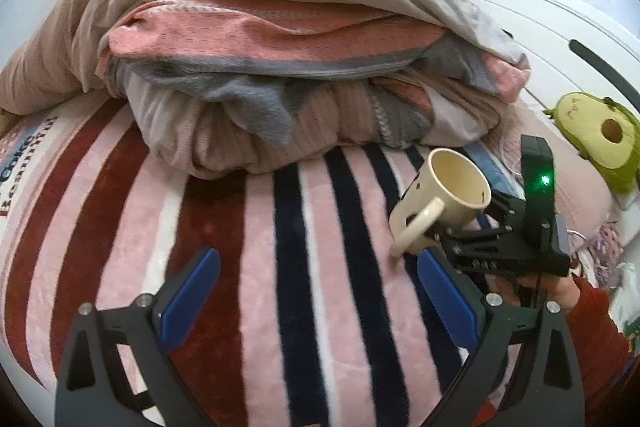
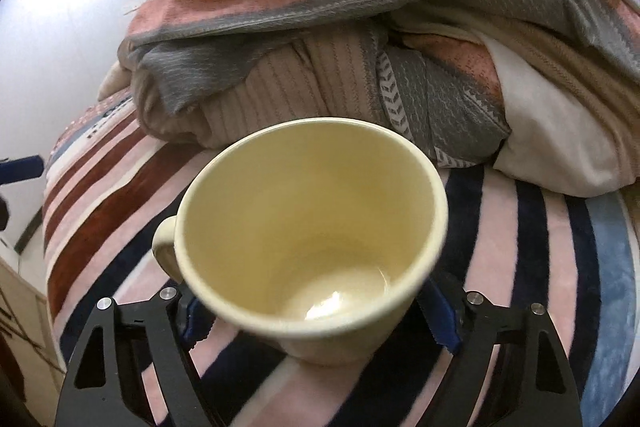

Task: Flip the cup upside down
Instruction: 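Move the right gripper onto the cream mug rim and close on it, then lift the mug with the right gripper and tilt it toward the left gripper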

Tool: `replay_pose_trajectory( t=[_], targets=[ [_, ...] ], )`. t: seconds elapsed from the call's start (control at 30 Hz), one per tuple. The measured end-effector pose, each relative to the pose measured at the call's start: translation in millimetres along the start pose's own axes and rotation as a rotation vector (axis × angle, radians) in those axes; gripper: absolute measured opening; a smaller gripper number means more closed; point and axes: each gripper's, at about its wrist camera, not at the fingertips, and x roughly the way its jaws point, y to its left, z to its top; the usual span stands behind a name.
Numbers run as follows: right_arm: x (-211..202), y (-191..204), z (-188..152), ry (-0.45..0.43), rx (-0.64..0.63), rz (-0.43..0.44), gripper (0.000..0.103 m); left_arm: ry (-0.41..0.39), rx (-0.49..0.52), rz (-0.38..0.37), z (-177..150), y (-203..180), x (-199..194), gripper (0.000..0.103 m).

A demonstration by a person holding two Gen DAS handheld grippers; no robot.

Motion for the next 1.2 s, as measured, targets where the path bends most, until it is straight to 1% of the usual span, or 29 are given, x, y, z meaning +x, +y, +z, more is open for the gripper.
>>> replay_pose_trajectory(
  t=[0.1,0.2,0.27,0.37,0.43,0.57,0.7,0.83,0.93,1.03,1.1,1.2],
  targets=[
    [-22,15,-12,0.012,-0.022,0.033,0.082,0.012,0.017,-0.055,-8,-12,-7,0.099],
    [-47,33,-25,0.049,-0.052,0.03,0.082,0.023,0.028,-0.131,-19,-27,-15,0.099],
    [-64,41,-36,0.081,-0.054,0.035,0.082,0.029,0.041,-0.163,-24,-36,-20,0.099],
    [-83,46,-49,0.117,-0.049,0.053,0.082,0.034,0.064,-0.178,-30,-48,-24,0.099],
    [-87,51,-54,0.143,-0.061,0.051,0.082,0.035,0.066,-0.181,-31,-49,-25,0.099],
    [-76,56,-57,0.178,-0.066,0.05,0.082,0.036,0.056,-0.148,-34,-38,-28,0.099],
    [-54,71,-49,0.193,-0.1,0.072,0.082,0.035,0.025,-0.102,-35,-13,-29,0.099],
    [-29,88,-42,0.181,-0.114,0.145,0.083,0.047,0.029,-0.057,-36,7,-25,0.099],
    [-25,96,-37,0.139,-0.139,0.132,0.083,0.049,0.021,-0.03,-35,22,-24,0.099],
    [-21,93,-27,0.131,-0.108,0.164,0.082,0.045,0.003,-0.013,-34,32,-24,0.099],
    [-15,97,-24,0.137,-0.114,0.179,0.082,0.043,-0.005,-0.014,-33,36,-23,0.099],
    [-10,111,-25,0.117,-0.179,0.148,0.083,0.043,0.002,-0.01,-31,37,-22,0.099]
  ],
)
